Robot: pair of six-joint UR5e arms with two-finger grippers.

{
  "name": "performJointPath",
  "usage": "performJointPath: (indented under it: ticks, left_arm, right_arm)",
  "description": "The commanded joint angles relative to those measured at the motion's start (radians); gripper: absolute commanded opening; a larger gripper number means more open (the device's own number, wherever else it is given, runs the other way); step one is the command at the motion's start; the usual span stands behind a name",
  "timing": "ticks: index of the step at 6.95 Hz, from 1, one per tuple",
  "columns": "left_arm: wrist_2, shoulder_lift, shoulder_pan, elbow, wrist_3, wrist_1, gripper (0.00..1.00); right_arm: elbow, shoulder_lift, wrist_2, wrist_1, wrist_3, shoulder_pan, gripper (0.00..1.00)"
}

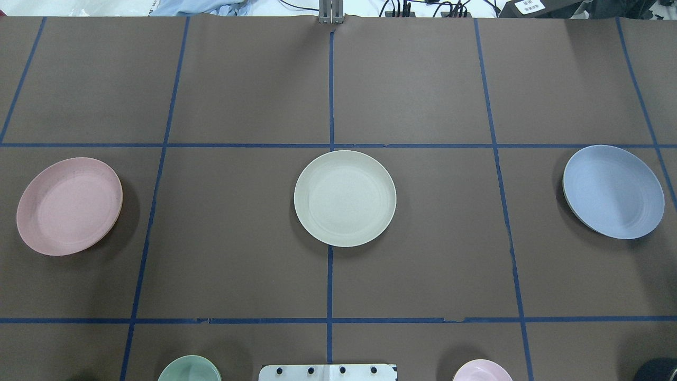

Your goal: Stack three plates with pink and blue

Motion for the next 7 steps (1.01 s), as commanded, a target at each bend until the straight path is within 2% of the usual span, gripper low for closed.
performJointPath:
  ticks: [1, 2, 4, 6, 7]
  left_arm:
    - [-0.022, -0.010, 0.047, 0.021, 0.001, -0.100, 1.00]
    - [-0.036, -0.011, 0.055, 0.090, -0.027, -0.179, 1.00]
    - [-0.053, 0.007, 0.096, 0.152, -0.277, -0.374, 1.00]
    - [-0.050, 0.086, 0.192, 0.161, -0.483, -0.598, 1.00]
    - [-0.045, 0.111, 0.269, 0.166, -0.651, -0.689, 1.00]
  right_arm:
    - [-0.002, 0.016, 0.004, 0.026, -0.006, 0.000, 1.00]
    - [-0.023, 0.022, 0.023, 0.048, 0.000, 0.000, 1.00]
    - [-0.051, 0.025, 0.047, 0.056, -0.002, 0.000, 1.00]
    - [-0.083, 0.022, 0.052, 0.126, -0.002, 0.000, 1.00]
    - [-0.097, 0.022, 0.052, 0.146, 0.000, 0.000, 1.00]
